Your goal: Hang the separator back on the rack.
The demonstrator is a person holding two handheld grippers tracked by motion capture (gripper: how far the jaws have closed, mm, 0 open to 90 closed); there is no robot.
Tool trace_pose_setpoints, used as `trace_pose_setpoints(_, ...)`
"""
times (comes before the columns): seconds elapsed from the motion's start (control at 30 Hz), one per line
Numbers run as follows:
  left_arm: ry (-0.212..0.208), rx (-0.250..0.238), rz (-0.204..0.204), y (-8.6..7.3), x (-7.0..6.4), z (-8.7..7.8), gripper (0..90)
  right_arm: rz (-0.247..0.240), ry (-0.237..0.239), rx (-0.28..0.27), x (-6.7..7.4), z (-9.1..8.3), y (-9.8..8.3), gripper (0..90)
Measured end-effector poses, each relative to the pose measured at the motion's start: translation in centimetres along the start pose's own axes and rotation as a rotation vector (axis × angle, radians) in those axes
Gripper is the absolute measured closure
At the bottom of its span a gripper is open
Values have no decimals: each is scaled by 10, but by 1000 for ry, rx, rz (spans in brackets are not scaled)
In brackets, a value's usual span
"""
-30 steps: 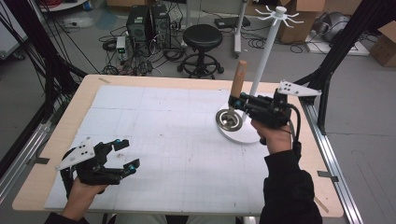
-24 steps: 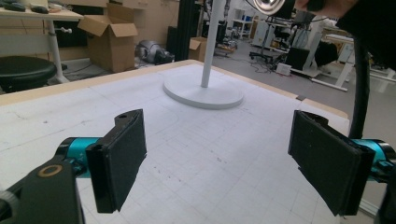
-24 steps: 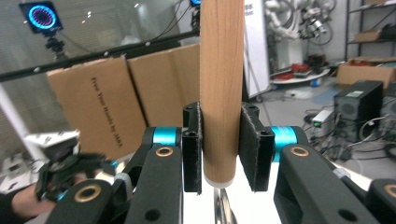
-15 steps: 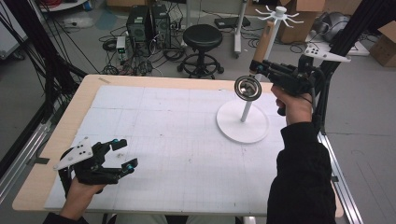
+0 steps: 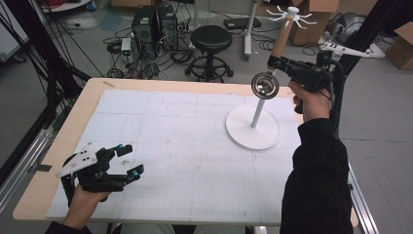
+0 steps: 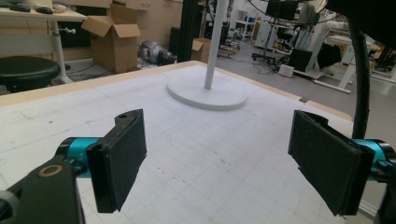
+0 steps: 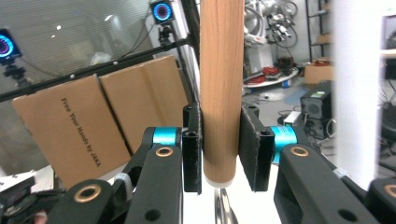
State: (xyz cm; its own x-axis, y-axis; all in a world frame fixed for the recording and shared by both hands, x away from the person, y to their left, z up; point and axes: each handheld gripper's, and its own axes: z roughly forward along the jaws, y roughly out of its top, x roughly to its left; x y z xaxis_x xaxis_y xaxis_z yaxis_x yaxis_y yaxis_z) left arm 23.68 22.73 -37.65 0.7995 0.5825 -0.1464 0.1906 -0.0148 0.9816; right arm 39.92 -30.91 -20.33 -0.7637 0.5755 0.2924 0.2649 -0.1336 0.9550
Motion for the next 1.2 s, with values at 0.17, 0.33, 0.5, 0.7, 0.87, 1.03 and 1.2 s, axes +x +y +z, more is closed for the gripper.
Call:
trace_pose_setpoints(0.17, 2, 1, -3, 0, 1, -1, 196, 7, -14, 19, -3, 2, -2, 720)
trace_pose_setpoints(0.33, 1, 3, -7, -1, 2, -1, 196, -5, -27, 34, -3, 2, -8, 699)
trace_pose_setpoints(0.5, 3, -4, -21, -1, 6, -2, 196, -33, -121, 29, 4, -8, -19, 438)
trace_pose_setpoints(0.7, 16, 10, -18, -4, 12, 2, 198, -100, -258, 59, 19, -33, -46, 263)
trace_pose_setpoints(0.87, 21, -3, -31, -5, 13, 2, 194, -191, -339, 110, 38, -56, -87, 180)
trace_pose_setpoints(1.03, 30, -33, -48, -5, 13, 0, 185, -184, -382, 103, 65, -75, -131, 158)
trace_pose_setpoints(1.2, 39, -32, -53, -8, 13, 2, 186, -192, -391, 116, 92, -88, -174, 158)
